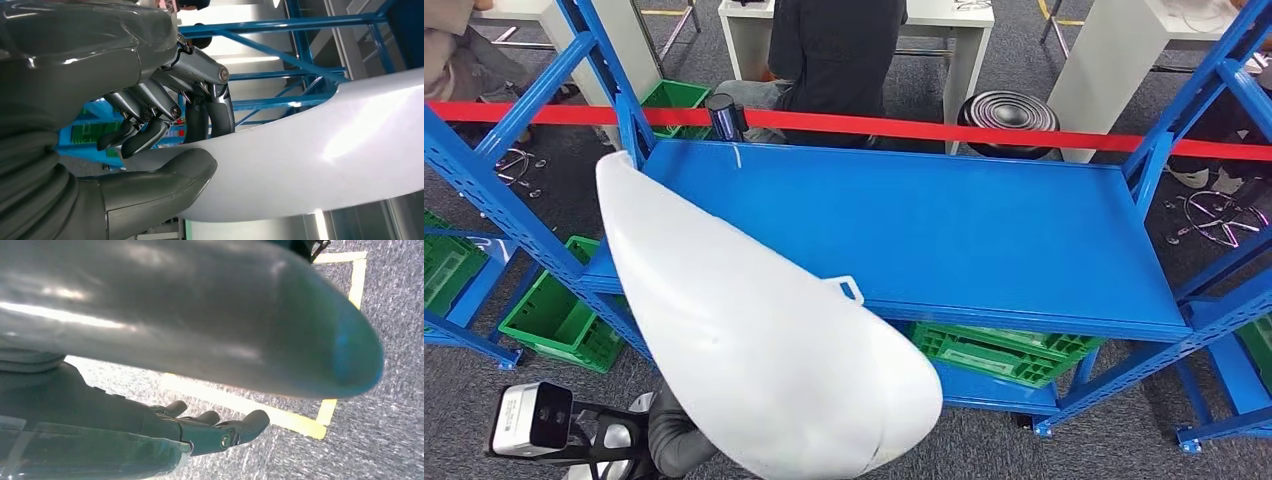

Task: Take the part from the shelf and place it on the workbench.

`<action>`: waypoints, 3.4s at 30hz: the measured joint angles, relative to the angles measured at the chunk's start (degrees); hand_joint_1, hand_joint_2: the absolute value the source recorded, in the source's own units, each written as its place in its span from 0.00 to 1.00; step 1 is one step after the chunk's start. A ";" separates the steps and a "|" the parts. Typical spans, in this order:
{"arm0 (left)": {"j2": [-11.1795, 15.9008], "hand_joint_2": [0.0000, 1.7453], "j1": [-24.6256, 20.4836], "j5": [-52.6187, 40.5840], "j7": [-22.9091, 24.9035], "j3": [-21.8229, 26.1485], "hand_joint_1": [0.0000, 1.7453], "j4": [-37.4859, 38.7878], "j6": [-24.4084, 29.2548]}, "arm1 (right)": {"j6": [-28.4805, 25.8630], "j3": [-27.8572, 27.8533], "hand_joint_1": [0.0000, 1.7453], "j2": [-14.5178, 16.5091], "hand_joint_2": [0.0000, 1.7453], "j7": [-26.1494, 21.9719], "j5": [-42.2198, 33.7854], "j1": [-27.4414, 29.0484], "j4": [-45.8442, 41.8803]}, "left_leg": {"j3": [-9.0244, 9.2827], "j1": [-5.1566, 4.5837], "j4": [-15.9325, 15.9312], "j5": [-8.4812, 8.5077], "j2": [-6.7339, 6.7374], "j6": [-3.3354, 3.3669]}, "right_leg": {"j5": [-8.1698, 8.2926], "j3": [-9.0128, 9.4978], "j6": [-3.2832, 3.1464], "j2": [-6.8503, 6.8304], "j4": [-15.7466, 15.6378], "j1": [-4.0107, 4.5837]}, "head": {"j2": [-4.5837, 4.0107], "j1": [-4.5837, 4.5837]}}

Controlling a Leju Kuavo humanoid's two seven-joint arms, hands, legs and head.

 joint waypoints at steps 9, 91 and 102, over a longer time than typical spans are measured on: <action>0.39 1.00 2.48 0.05 -0.32 1.53 1.00 0.16 -0.30 | 1.41 0.62 0.00 1.02 0.00 1.57 1.42 -2.00 1.91 | -4.82 0.98 13.84 -10.13 -0.50 -3.31 | 3.39 -3.11 -3.69 -0.09 -1.10 0.03 | 0.00 -0.28; -2.20 1.00 -4.95 3.22 2.67 -2.32 1.00 8.99 -5.85 | 7.51 -7.83 0.00 8.03 0.00 1.33 4.25 -2.61 16.77 | -2.15 0.29 -1.25 2.43 -0.15 0.05 | 0.87 -1.92 0.55 -0.28 5.55 -0.49 | 0.01 0.06; -1.20 1.00 -6.31 3.38 2.99 -3.81 1.00 10.11 -5.20 | 8.09 -9.82 0.00 10.76 0.00 -0.14 3.84 -2.79 19.04 | -7.21 1.20 16.56 -8.36 -0.30 -2.92 | 2.41 -1.93 -3.14 -0.50 -1.29 0.04 | 0.00 -0.43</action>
